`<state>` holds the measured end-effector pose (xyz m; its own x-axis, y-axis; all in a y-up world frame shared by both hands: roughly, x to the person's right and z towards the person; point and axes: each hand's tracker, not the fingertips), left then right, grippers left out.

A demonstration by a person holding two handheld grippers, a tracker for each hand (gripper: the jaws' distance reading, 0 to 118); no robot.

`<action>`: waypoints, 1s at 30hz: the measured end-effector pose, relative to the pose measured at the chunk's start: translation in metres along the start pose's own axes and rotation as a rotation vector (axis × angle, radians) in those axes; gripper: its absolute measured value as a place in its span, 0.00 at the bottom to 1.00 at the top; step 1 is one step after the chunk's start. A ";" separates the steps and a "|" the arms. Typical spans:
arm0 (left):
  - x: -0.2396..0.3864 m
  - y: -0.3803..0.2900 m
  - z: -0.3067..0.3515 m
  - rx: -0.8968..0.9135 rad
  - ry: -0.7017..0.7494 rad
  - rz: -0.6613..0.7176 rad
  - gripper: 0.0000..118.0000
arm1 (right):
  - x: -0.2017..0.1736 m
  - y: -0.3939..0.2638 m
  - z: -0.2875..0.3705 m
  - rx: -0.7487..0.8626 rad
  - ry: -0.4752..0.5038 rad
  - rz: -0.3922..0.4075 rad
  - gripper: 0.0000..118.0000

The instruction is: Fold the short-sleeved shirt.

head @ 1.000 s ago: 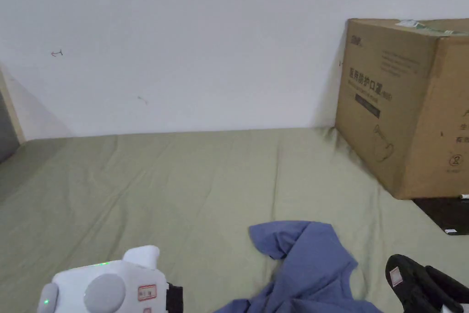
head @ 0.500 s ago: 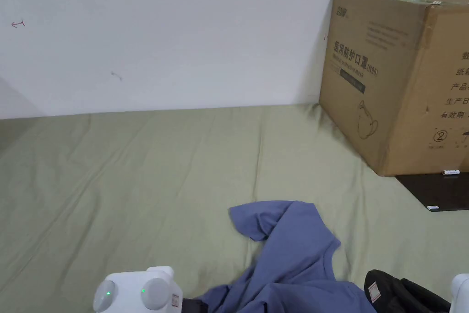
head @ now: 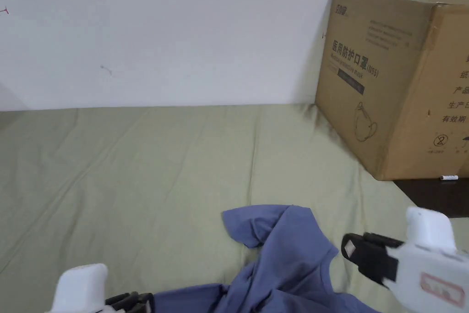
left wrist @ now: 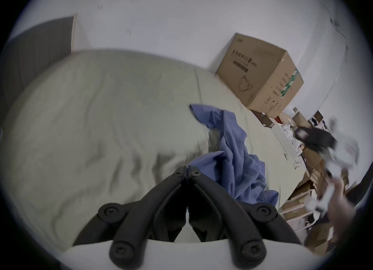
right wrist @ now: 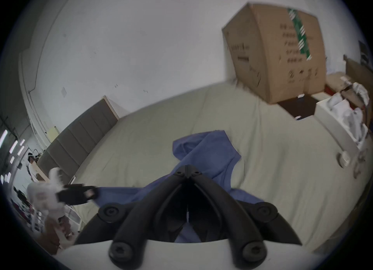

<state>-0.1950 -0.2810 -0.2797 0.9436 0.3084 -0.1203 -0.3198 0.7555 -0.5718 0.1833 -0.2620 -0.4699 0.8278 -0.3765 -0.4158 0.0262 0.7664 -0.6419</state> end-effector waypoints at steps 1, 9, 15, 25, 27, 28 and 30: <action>0.000 0.001 0.008 0.019 0.015 -0.023 0.00 | 0.009 0.013 -0.023 -0.053 -0.009 -0.016 0.00; -0.021 -0.006 0.001 0.010 0.057 0.035 0.00 | 0.071 0.055 -0.205 -0.522 -0.243 -0.222 0.97; -0.041 -0.011 -0.013 -0.022 0.076 0.067 0.00 | 0.071 0.043 -0.255 -0.642 -0.284 -0.145 0.79; -0.047 0.026 0.027 0.122 0.200 0.003 0.00 | 0.036 0.101 -0.096 -0.329 -0.155 0.027 0.03; -0.054 0.054 0.046 0.164 0.209 0.010 0.00 | 0.038 0.120 -0.052 -0.272 -0.146 0.034 0.03; -0.060 0.069 0.060 0.191 0.222 0.004 0.00 | 0.041 0.130 -0.029 -0.257 -0.127 0.021 0.03; -0.064 0.098 0.081 0.248 0.259 -0.001 0.00 | 0.037 0.152 0.012 -0.197 -0.143 0.005 0.03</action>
<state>-0.2937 -0.1804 -0.2624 0.9242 0.1744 -0.3398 -0.2997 0.8827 -0.3619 0.2249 -0.1533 -0.5757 0.8989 -0.2851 -0.3326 -0.0761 0.6461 -0.7595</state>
